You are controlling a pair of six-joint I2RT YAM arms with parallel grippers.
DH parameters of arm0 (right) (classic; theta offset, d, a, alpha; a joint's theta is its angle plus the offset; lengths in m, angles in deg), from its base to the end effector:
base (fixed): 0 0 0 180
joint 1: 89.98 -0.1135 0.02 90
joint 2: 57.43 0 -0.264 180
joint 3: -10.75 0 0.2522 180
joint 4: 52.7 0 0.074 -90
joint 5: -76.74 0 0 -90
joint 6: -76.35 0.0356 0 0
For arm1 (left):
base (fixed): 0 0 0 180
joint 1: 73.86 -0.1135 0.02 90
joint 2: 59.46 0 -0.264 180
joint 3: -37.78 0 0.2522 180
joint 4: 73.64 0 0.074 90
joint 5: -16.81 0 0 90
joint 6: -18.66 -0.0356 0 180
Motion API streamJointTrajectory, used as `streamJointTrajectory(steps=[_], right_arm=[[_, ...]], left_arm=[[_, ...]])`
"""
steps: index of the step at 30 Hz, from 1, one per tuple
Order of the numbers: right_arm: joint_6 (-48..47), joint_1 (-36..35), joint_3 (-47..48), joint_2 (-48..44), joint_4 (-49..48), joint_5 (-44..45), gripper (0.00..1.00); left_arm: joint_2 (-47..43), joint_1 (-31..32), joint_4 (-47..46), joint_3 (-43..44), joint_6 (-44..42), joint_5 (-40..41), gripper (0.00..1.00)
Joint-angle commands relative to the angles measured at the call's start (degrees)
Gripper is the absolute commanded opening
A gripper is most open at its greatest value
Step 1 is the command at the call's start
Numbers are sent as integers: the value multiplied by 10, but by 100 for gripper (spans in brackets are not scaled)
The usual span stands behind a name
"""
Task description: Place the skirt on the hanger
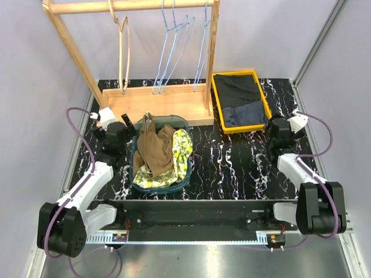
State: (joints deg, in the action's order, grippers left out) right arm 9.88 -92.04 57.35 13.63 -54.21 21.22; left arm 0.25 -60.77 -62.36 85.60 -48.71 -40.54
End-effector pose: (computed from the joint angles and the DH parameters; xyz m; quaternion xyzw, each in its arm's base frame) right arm 0.2596 -0.0108 0.2185 0.3091 0.7518 -0.1241 0.5691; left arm 0.2276 -0.0332 0.2486 -0.2209 0.7854 0.0612 0.5750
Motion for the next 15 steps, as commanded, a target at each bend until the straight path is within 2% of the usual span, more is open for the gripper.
streamJointTrajectory(steps=[1,3,4,5,6,10,11,15], right_arm=[[34,1,13,-57,23,-19,100],[25,1,-36,-123,-50,-70,100],[13,1,-94,-140,-150,-92,100],[6,1,-110,-156,-183,-119,100],[6,1,-109,-158,-175,-122,100],[5,1,13,-101,26,-87,100],[4,1,29,-78,48,-83,100],[27,1,66,-57,114,-83,100]], left_arm=[[-29,12,-2,28,0,-30,99],[-30,15,6,41,-10,-35,99],[-30,15,11,52,-14,-50,99],[-28,15,14,57,-27,-89,99],[-25,15,19,62,-29,-108,99],[-27,19,73,89,-2,-181,99],[-30,26,80,89,5,-204,99],[-56,108,121,86,28,-205,99]])
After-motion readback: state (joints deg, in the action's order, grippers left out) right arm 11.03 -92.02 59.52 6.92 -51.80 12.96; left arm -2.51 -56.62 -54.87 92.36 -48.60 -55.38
